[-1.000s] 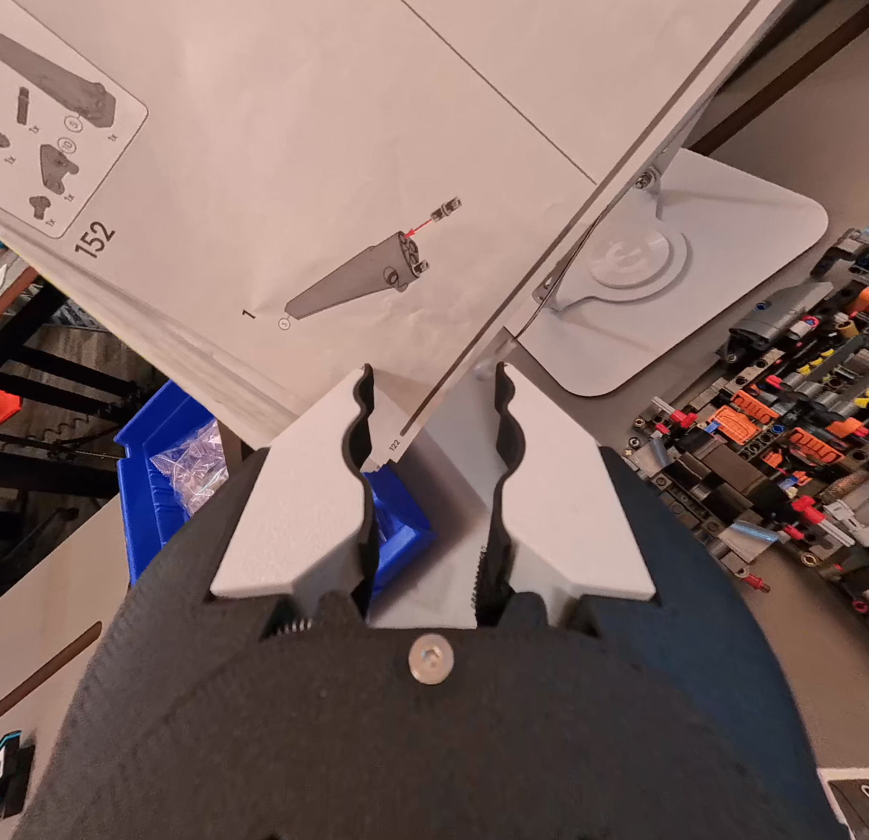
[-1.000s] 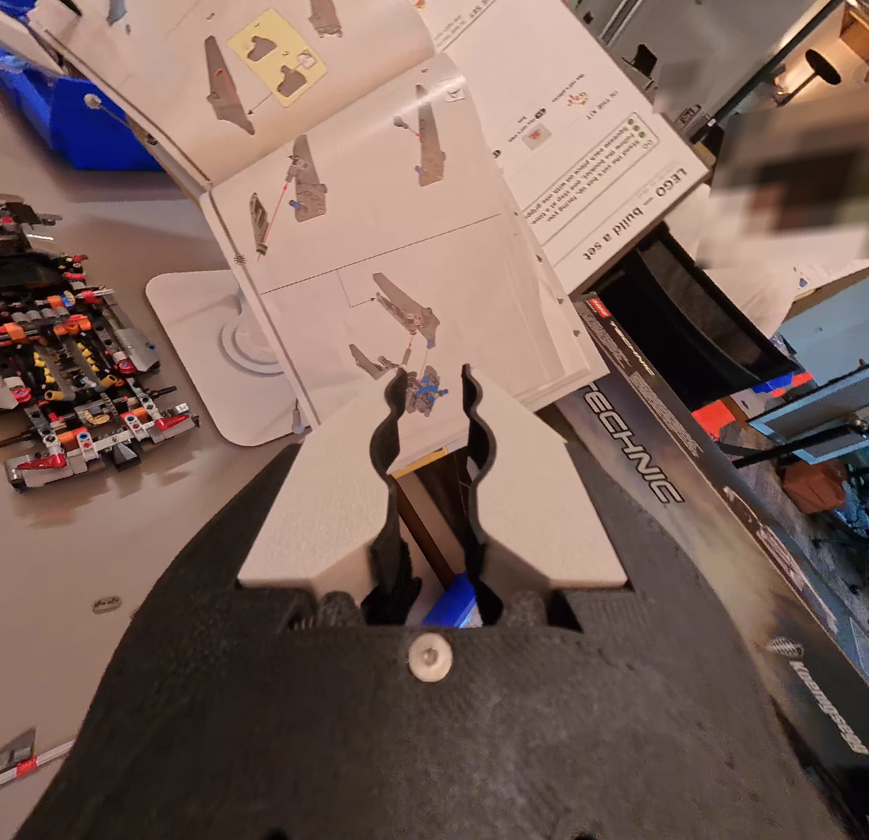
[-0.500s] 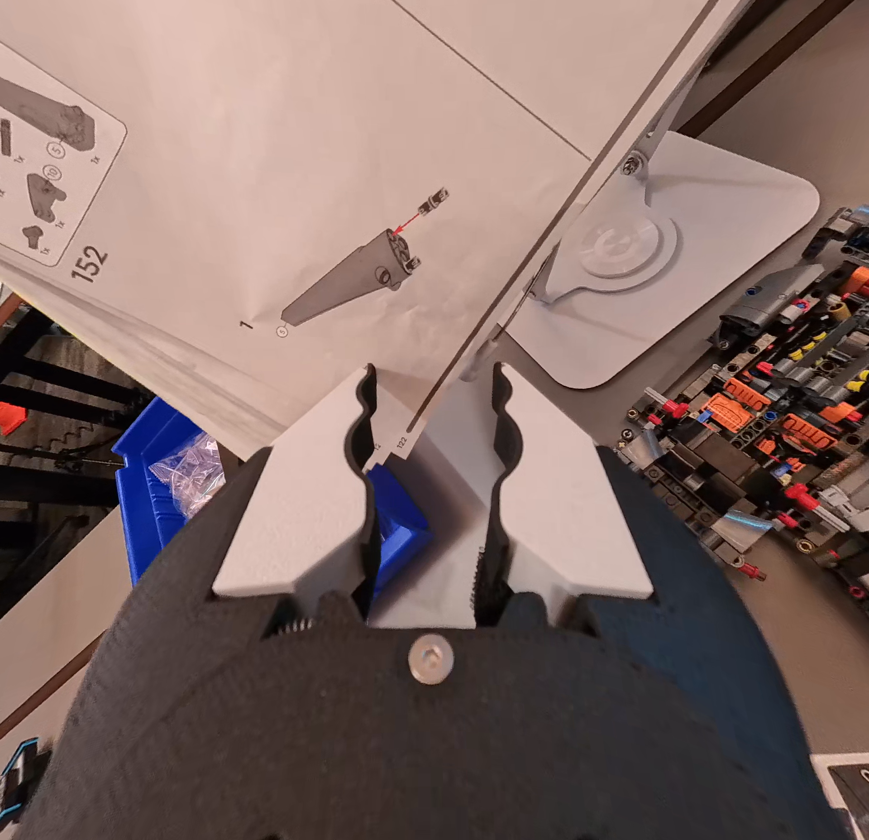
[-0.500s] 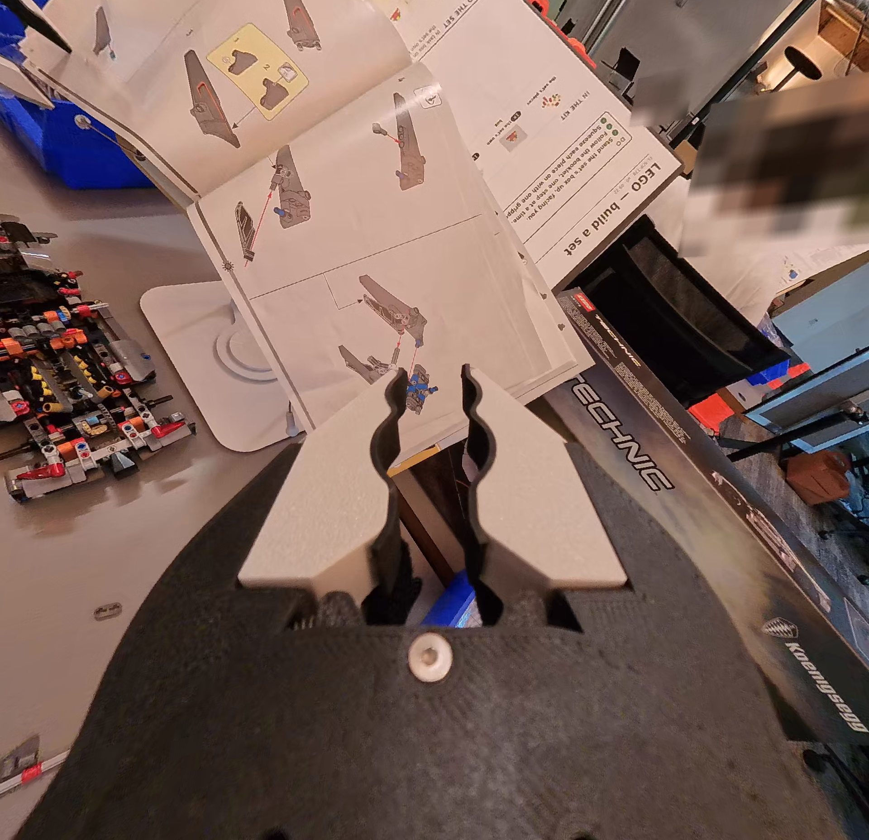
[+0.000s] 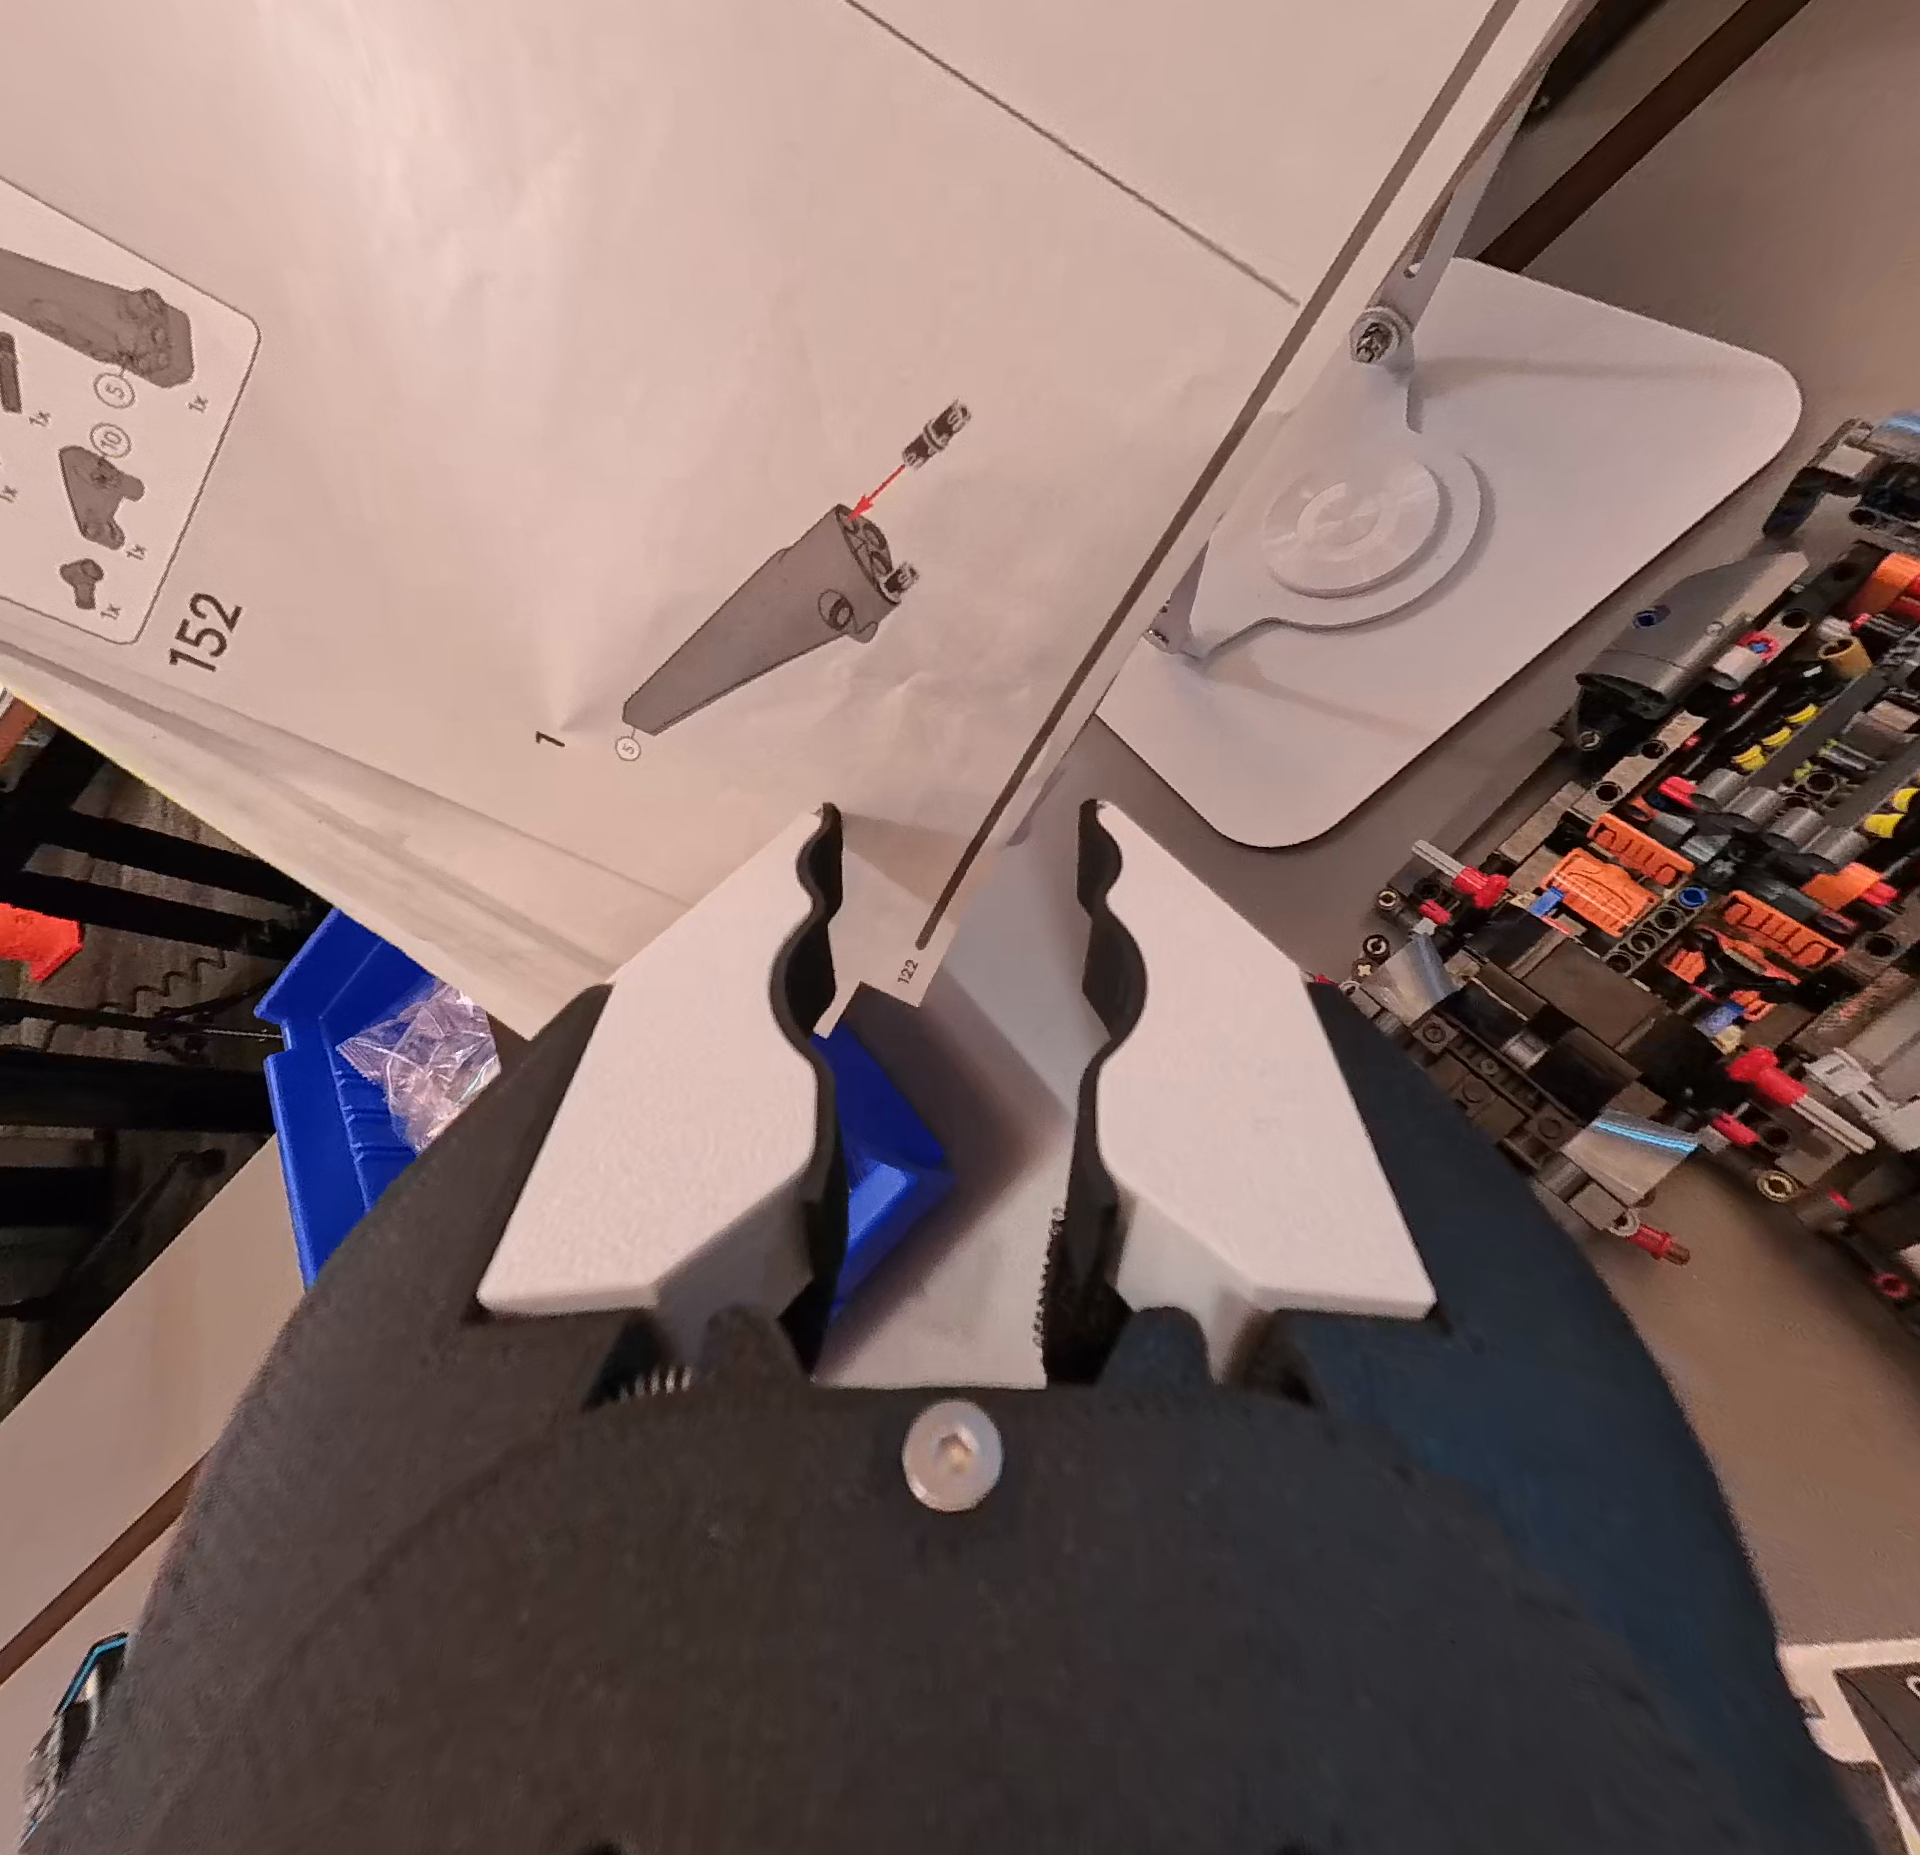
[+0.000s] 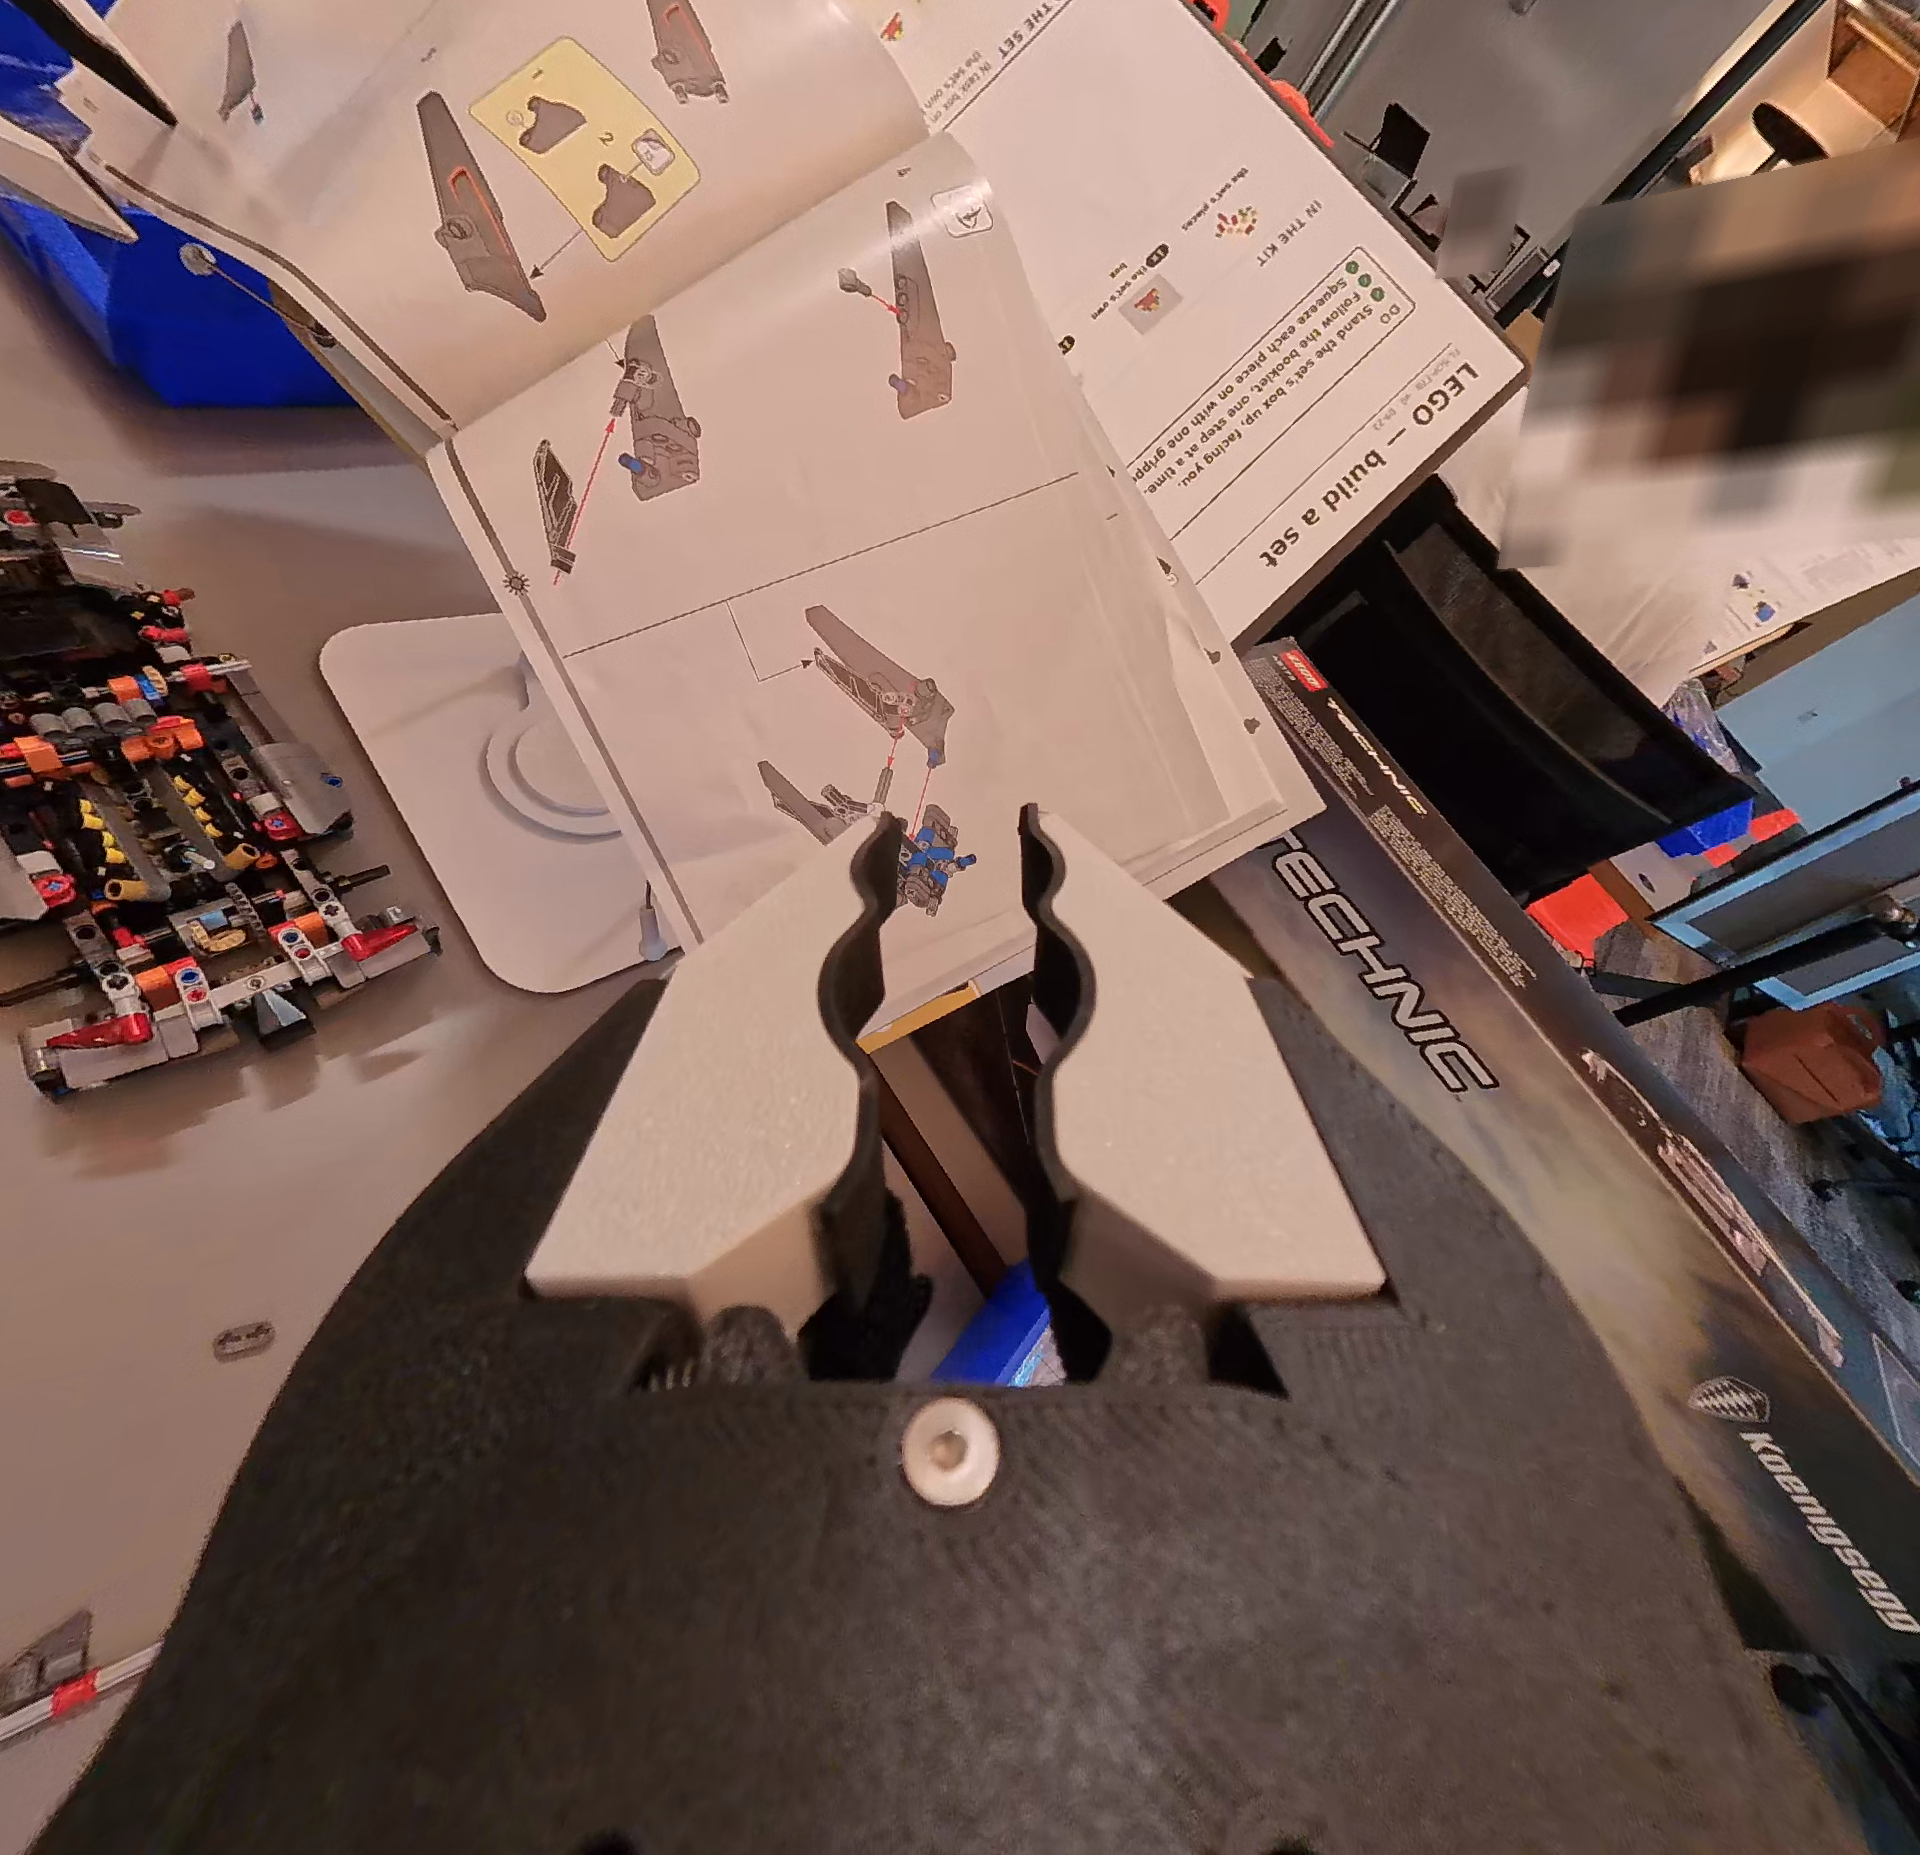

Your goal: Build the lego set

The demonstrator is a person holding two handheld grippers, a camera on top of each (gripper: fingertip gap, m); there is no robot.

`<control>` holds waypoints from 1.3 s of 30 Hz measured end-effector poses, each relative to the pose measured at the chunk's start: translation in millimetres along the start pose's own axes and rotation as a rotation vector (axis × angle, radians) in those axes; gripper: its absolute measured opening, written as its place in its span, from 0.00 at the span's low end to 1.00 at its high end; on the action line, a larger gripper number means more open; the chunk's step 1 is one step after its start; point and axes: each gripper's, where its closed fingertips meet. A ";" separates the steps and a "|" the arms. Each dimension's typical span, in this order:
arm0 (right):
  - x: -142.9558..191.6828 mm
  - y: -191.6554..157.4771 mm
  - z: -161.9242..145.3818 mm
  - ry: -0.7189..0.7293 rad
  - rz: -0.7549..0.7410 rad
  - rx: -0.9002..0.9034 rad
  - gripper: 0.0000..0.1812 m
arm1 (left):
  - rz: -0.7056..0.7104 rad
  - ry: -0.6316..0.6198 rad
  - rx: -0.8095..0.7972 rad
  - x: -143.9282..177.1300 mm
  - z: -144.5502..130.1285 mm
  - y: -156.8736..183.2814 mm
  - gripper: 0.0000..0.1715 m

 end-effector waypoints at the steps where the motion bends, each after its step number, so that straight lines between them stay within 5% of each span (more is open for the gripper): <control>1: -0.1 -0.2 0.1 0.000 0.001 0.000 0.12 | 0.000 -0.001 -0.002 -0.1 0.0 0.1 0.25; 39: -3.9 -8.4 -0.1 -0.013 0.033 0.017 0.11 | -0.002 -0.009 -0.048 -5.7 2.0 6.3 0.14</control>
Point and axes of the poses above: each gripper's, where its closed fingertips meet, x back along the fingers, z out of its top, y = z × x across the jaws, and after that the axes turned 13 degrees about y, right-handed
